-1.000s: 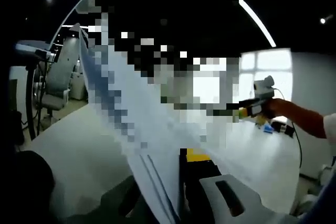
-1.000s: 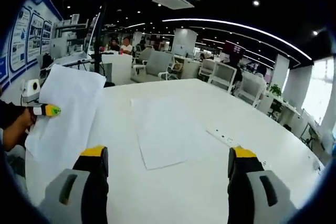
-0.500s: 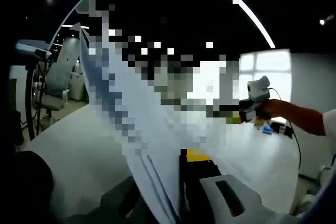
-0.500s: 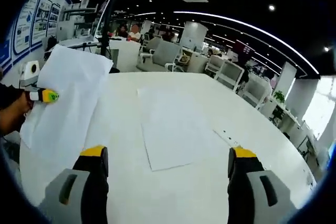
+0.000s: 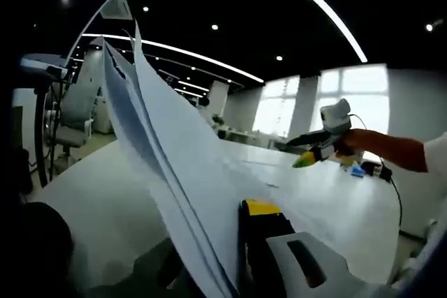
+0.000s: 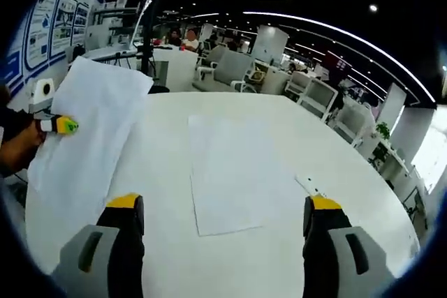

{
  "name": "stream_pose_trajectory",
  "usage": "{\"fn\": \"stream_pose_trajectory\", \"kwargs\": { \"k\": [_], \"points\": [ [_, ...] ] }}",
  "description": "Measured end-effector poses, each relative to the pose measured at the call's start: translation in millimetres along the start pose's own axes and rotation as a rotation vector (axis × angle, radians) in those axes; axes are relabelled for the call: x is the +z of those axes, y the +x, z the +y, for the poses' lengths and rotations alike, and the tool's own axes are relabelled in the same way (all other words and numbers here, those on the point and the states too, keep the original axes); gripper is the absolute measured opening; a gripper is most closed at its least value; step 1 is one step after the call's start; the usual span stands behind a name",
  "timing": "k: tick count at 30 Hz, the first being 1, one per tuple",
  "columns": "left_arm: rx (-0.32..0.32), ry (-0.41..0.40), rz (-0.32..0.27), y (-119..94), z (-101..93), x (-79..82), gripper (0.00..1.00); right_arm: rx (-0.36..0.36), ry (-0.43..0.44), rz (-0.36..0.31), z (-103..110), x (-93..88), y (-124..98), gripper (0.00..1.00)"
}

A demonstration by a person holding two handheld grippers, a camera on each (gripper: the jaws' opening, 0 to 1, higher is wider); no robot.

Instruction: Organize the stack of printing papers by aligning and flattening the scattered papers on the table

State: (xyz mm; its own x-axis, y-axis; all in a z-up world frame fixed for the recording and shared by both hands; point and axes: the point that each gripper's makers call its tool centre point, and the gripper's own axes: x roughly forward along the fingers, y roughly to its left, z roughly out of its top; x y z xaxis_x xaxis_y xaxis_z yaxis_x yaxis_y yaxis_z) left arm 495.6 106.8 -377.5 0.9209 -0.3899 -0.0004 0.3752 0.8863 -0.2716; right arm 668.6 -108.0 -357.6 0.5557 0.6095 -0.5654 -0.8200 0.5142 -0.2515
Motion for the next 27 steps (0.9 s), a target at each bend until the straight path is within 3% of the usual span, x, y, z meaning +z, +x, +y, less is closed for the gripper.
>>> {"fn": "stream_pose_trajectory", "kwargs": {
  "k": [7, 20, 27],
  "points": [
    [0.001, 0.002, -0.004, -1.3, -1.0, 0.2, 0.08, 0.012, -0.008, 0.02, -4.4, -5.0, 7.1, 0.9],
    [0.006, 0.02, -0.012, -1.2, 0.3, 2.3, 0.08, 0.039, -0.011, -0.003, -9.5, 14.3, 21.7, 0.9],
    [0.011, 0.019, -0.017, -0.2, 1.4, 3.5, 0.09, 0.035, -0.033, 0.011, -16.6, 16.3, 30.7, 0.9]
  ]
}}
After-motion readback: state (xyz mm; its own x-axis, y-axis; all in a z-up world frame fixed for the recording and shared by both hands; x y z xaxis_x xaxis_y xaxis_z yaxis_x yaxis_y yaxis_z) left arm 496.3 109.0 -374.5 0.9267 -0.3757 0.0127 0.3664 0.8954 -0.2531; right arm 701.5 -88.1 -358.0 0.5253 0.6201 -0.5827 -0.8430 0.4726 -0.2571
